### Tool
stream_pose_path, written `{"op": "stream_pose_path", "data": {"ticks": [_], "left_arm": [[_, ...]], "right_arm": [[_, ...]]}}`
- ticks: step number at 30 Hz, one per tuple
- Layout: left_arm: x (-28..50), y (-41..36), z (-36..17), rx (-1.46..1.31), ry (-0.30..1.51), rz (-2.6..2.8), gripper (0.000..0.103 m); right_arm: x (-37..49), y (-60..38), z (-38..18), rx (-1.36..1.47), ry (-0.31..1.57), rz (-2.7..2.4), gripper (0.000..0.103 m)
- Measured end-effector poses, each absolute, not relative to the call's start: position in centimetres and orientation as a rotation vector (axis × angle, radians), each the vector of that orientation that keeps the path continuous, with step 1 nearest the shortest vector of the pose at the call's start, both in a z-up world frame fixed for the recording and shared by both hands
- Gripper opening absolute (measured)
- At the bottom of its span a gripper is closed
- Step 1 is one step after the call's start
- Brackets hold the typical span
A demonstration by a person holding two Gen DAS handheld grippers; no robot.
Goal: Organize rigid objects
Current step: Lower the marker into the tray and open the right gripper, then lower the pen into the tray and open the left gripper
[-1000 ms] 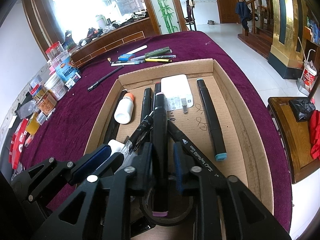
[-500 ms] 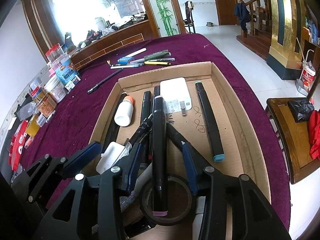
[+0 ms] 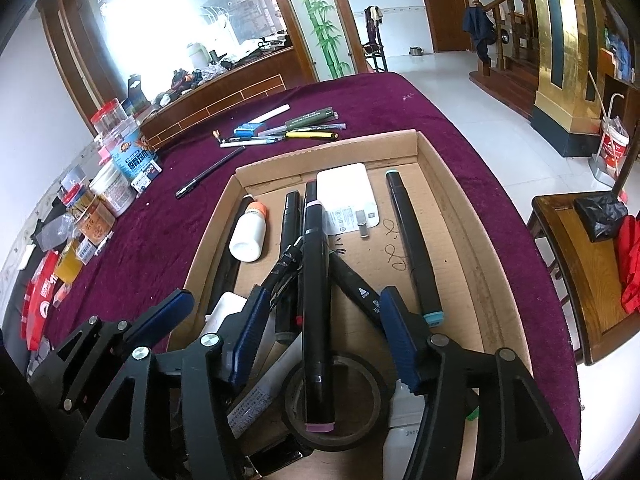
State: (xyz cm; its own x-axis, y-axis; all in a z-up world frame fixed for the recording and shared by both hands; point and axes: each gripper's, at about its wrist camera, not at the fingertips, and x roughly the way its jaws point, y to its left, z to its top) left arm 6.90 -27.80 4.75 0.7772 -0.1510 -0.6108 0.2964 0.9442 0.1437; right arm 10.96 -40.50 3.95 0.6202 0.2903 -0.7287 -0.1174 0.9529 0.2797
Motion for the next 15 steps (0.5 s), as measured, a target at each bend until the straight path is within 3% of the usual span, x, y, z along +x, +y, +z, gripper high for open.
{"op": "stream_pose_path", "data": {"ticks": [8,15], "left_arm": [[6.72,-27.67,4.95,0.231,0.62,-0.245,0.057],[6.82,-27.5,4.96,0.217,0.624,-0.253,0.057]], "right_arm": [[10.96,-40.33,4.12,0.221,0.866,0.247,0.06],[11.05,-40.94,4.3,0.248,0.856,0.228,0.065]]}}
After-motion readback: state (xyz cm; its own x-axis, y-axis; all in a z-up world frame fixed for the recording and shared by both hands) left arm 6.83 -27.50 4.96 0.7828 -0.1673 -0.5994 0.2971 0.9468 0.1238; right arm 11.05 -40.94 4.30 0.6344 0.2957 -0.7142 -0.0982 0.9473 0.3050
